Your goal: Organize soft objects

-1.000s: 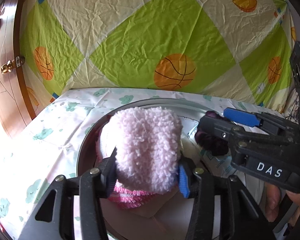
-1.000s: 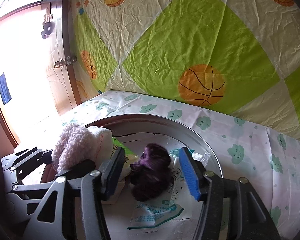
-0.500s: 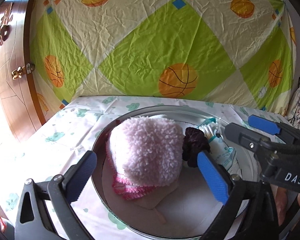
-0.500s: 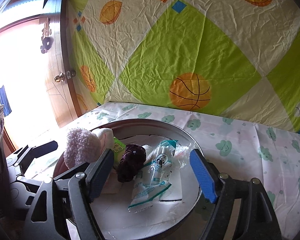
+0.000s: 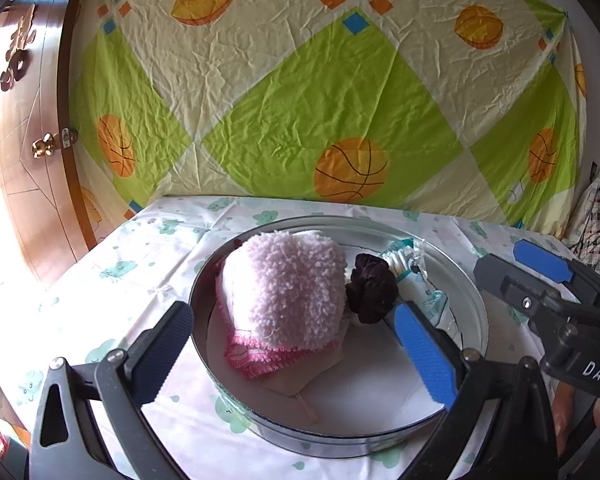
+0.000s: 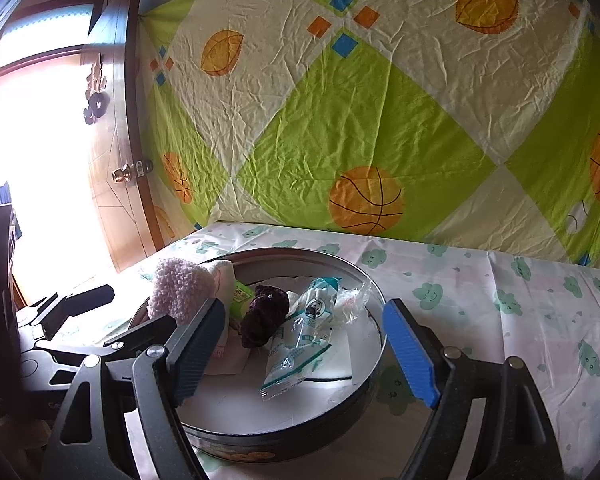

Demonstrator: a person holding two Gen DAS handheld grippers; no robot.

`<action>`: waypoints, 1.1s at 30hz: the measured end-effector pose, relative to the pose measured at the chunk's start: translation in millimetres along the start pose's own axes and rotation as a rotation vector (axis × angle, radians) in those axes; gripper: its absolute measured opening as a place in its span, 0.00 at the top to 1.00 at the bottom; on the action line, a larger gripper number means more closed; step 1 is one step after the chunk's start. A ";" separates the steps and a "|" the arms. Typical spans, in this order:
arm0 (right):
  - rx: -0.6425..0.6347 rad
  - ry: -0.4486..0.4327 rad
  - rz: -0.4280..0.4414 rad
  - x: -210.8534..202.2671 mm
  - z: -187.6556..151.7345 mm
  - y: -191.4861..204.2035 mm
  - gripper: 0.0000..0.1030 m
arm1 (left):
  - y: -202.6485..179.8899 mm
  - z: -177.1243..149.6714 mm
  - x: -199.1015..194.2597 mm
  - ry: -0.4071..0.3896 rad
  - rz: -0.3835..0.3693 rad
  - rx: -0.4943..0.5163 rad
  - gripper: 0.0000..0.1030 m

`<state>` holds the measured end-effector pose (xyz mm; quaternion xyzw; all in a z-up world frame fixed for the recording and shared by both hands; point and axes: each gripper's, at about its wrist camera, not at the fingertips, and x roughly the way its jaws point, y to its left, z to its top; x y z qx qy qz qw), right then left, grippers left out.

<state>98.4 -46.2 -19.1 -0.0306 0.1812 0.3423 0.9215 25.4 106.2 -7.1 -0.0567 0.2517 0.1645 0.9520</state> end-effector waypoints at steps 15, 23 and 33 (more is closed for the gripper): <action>0.041 -0.025 -0.003 -21.9 -5.7 -3.9 0.19 | 3.0 -10.1 -13.2 0.007 -0.016 -0.021 0.01; 0.043 -0.029 -0.008 -26.2 -7.0 -3.8 0.19 | 7.9 -13.1 -13.1 0.025 -0.002 -0.040 0.01; 0.045 -0.022 -0.008 -24.4 -9.0 -3.6 0.19 | 9.7 -14.7 -13.7 0.033 0.002 -0.043 0.01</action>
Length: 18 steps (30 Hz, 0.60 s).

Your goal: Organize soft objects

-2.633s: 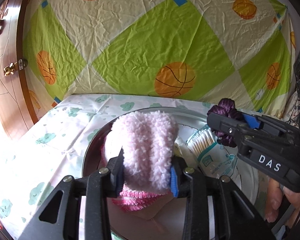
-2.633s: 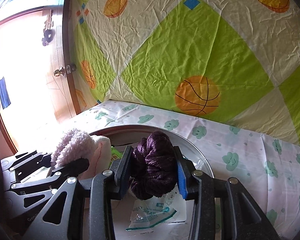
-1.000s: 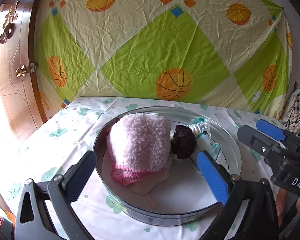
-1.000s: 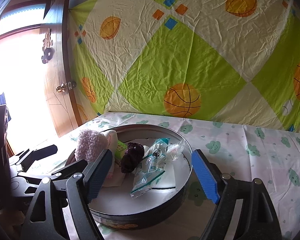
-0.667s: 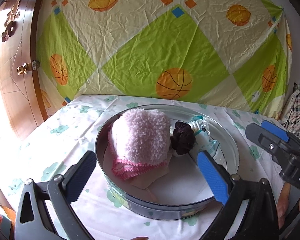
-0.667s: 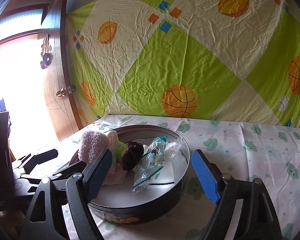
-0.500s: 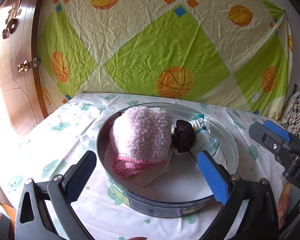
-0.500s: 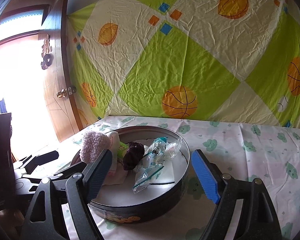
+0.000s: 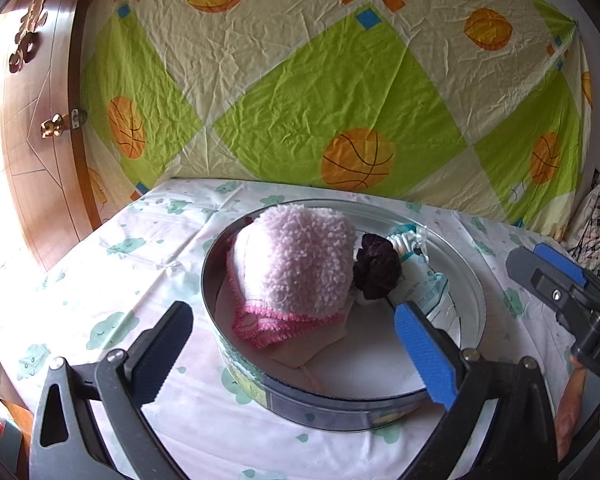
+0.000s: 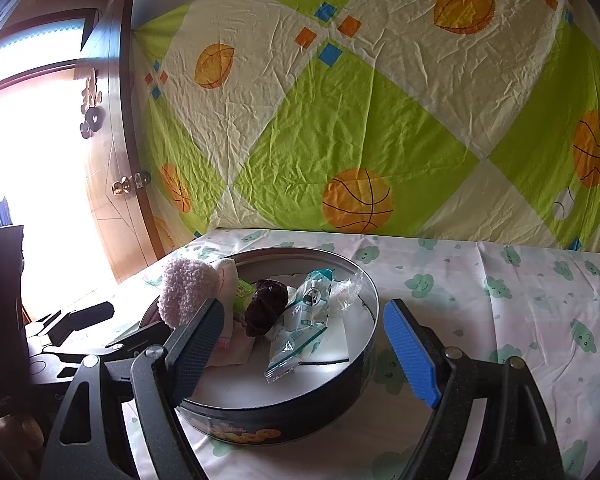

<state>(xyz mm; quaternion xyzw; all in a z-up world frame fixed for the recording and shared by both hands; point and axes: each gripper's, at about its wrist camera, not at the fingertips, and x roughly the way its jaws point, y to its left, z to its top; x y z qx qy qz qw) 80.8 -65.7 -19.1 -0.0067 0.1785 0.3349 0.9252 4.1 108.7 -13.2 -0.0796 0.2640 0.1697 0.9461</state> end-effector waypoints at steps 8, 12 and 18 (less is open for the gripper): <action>0.002 -0.002 0.000 0.5 -0.6 -0.5 0.19 | -0.9 -0.4 -2.0 0.000 -0.006 0.003 0.01; 0.003 0.000 0.001 -0.1 -0.2 -0.6 0.19 | -0.3 0.7 -4.4 -0.005 -0.008 0.006 0.01; 0.001 -0.002 0.000 -0.7 -0.3 -0.4 0.18 | 0.1 1.3 -5.8 -0.005 -0.008 0.008 0.00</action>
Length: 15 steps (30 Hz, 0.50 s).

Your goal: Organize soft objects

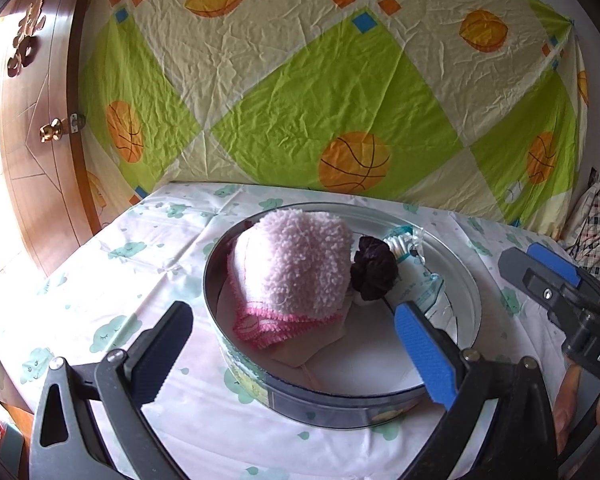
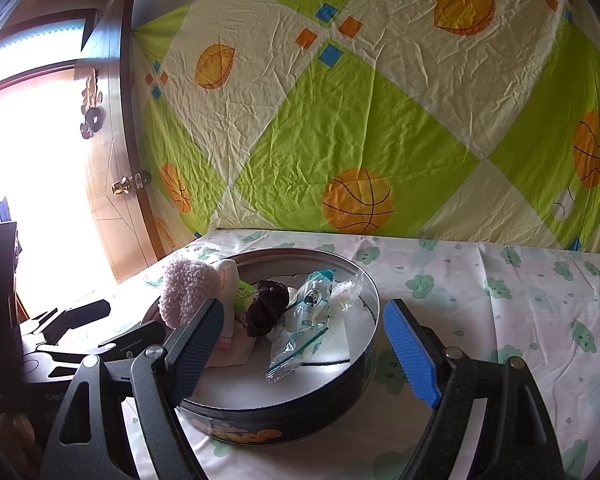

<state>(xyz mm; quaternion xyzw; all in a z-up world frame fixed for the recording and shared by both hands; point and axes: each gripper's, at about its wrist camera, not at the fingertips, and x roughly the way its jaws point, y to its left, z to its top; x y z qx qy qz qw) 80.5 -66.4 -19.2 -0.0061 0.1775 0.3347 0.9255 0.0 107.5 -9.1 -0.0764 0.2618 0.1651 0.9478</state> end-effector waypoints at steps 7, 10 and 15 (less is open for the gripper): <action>0.002 0.008 0.000 1.7 0.2 0.2 0.18 | 2.2 1.7 0.6 0.008 0.007 -0.001 0.00; 0.000 0.013 0.000 3.5 -0.3 0.4 0.18 | 3.0 1.3 3.0 0.012 0.006 0.000 0.00; -0.004 0.015 0.001 4.3 -1.1 0.9 0.18 | 4.5 -1.5 6.4 0.018 0.008 -0.007 0.00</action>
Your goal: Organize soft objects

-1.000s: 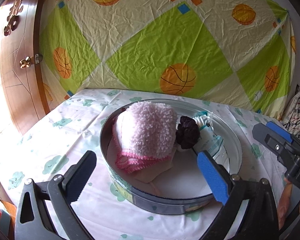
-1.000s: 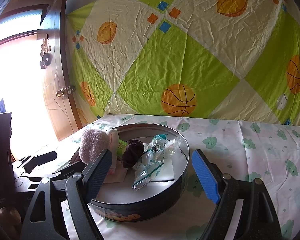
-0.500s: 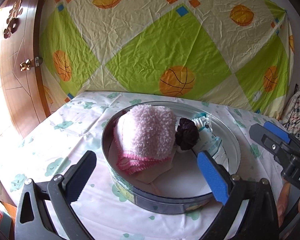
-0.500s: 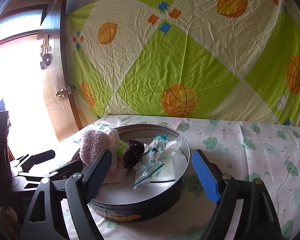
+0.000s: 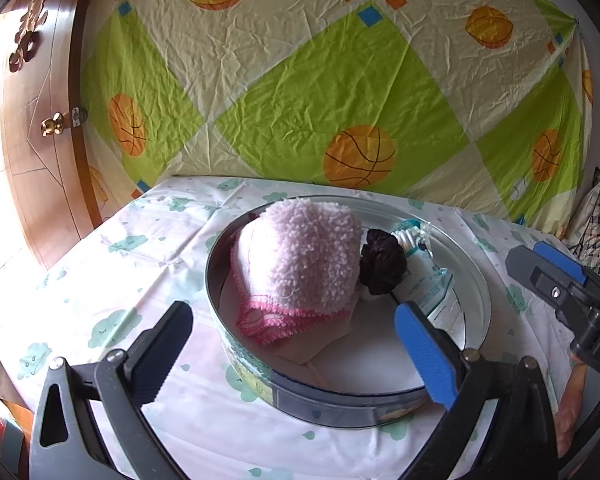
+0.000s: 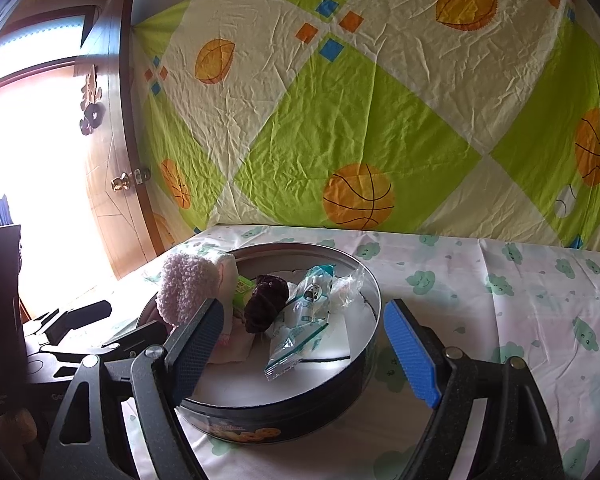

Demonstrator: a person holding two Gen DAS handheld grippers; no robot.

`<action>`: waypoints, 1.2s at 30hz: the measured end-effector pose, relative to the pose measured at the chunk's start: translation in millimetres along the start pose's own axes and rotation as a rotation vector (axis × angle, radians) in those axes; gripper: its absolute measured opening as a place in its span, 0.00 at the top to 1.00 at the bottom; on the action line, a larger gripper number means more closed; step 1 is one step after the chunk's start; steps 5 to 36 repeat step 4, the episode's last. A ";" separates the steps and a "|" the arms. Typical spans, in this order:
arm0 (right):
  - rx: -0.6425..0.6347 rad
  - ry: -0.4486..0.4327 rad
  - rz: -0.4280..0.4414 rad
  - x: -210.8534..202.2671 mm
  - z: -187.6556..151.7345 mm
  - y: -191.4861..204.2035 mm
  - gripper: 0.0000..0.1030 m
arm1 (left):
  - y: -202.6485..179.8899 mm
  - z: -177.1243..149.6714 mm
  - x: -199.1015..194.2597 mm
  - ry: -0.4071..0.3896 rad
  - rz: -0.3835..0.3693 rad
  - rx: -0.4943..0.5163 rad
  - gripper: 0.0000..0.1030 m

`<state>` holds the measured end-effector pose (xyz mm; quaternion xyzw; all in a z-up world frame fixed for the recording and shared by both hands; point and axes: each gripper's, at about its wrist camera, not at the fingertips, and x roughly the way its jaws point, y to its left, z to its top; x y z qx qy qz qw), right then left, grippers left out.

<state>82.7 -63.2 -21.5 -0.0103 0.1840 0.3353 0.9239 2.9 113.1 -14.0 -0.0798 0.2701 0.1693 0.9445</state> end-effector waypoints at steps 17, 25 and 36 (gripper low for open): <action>0.000 0.003 0.000 0.5 -0.5 0.8 0.18 | 0.1 0.2 -0.1 -0.003 -0.007 0.004 0.00; 0.000 0.003 0.000 0.5 -0.5 0.8 0.18 | 0.1 0.2 -0.1 -0.003 -0.007 0.004 0.00; 0.000 0.003 0.000 0.5 -0.5 0.8 0.18 | 0.1 0.2 -0.1 -0.003 -0.007 0.004 0.00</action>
